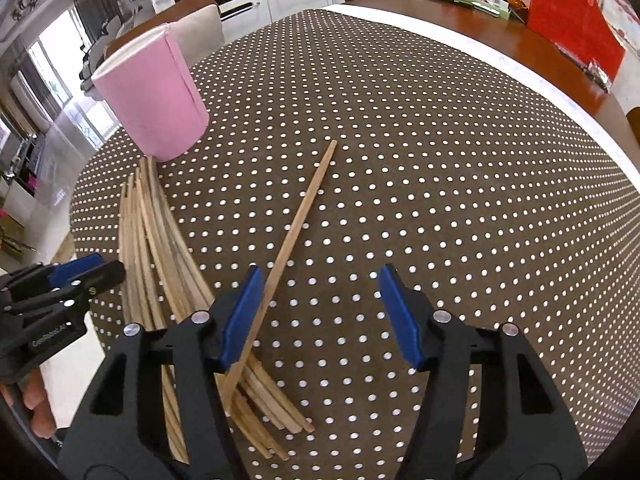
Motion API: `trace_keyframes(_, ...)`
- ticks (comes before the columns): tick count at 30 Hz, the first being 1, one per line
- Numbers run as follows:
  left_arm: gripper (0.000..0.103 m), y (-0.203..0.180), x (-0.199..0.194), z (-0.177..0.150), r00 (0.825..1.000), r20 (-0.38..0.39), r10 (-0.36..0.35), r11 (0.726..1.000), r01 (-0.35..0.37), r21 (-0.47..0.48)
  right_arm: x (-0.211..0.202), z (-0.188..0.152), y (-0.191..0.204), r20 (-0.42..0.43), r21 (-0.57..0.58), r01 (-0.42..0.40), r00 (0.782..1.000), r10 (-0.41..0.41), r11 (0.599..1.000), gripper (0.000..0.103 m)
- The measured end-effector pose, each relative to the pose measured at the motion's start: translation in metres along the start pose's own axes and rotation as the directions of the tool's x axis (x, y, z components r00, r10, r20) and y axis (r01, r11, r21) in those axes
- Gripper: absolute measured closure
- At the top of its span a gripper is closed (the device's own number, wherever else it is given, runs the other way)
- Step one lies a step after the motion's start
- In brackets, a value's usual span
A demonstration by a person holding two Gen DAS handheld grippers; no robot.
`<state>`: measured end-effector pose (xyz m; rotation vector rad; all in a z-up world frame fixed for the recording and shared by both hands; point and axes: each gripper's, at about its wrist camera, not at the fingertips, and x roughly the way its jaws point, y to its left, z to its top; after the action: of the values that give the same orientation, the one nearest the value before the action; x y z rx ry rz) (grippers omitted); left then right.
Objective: Organize utensils
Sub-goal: 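Lower the right gripper onto a loose chopstick and close while the left gripper grasps another chopstick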
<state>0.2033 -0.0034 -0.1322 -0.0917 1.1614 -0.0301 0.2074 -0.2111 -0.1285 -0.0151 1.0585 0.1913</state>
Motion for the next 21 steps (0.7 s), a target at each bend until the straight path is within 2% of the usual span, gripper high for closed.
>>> trace_keyframes(9, 0.066, -0.008, 0.003, 0.019, 0.997, -0.066, 0.03, 0.999, -0.028, 0.024, 0.01, 0.013, 0.0, -0.053, -0.064, 0.027, 0.998, -0.031, 0.998, 0.045)
trace_keyframes(13, 0.066, -0.009, 0.0, 0.016, 0.997, -0.06, 0.042, 0.999, -0.039, 0.037, 0.01, 0.014, -0.004, -0.069, -0.087, 0.032, 0.997, -0.038, 0.996, 0.046)
trace_keyframes(17, 0.066, -0.002, -0.002, 0.016, 0.998, -0.069, -0.002, 1.0, 0.001, -0.022, 0.009, 0.01, -0.01, -0.073, -0.094, 0.022, 0.997, -0.029, 0.995, 0.046)
trace_keyframes(21, 0.067, -0.01, -0.007, 0.014, 0.997, -0.066, 0.029, 1.0, -0.029, 0.004, 0.01, 0.008, -0.015, -0.077, -0.087, 0.003, 0.997, -0.01, 0.996, 0.046)
